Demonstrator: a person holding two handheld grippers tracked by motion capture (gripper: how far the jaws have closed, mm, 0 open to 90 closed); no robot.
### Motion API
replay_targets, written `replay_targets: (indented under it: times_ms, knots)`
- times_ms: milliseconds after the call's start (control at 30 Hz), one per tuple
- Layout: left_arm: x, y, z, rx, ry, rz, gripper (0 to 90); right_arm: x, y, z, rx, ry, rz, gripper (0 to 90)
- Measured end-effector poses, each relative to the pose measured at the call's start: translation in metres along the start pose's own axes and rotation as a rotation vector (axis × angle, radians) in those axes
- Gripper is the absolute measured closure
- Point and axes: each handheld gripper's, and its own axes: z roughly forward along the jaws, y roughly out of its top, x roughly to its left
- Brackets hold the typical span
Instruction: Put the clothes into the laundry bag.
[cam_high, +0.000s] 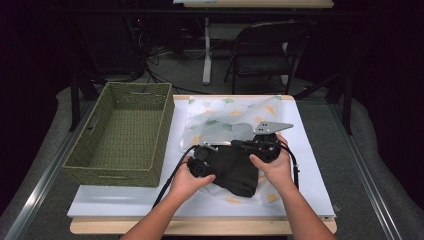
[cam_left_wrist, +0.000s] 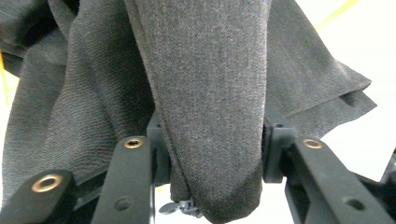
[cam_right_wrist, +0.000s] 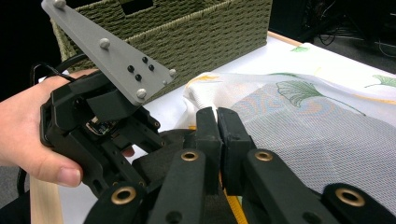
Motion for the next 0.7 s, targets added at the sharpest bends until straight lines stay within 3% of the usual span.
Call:
replay_targets:
  times_ms: [233, 267, 433, 700]
  knots:
    - [-0.001, 0.001, -0.002, -0.013, -0.005, -0.002, 66.8, 0.000, 0.000, 0.000, 0.000, 0.000, 0.000, 88.3]
    - [-0.002, 0.002, -0.004, -0.035, -0.001, -0.004, 67.3, 0.001, 0.000, 0.000, 0.001, 0.000, -0.003, 88.3]
    - [0.000, 0.009, -0.010, -0.060, -0.014, -0.019, 68.4, 0.001, 0.000, 0.001, 0.002, 0.001, -0.009, 88.3]
    - [-0.002, 0.022, -0.012, -0.081, 0.005, -0.022, 68.7, 0.002, 0.000, 0.001, 0.000, 0.003, -0.007, 88.4]
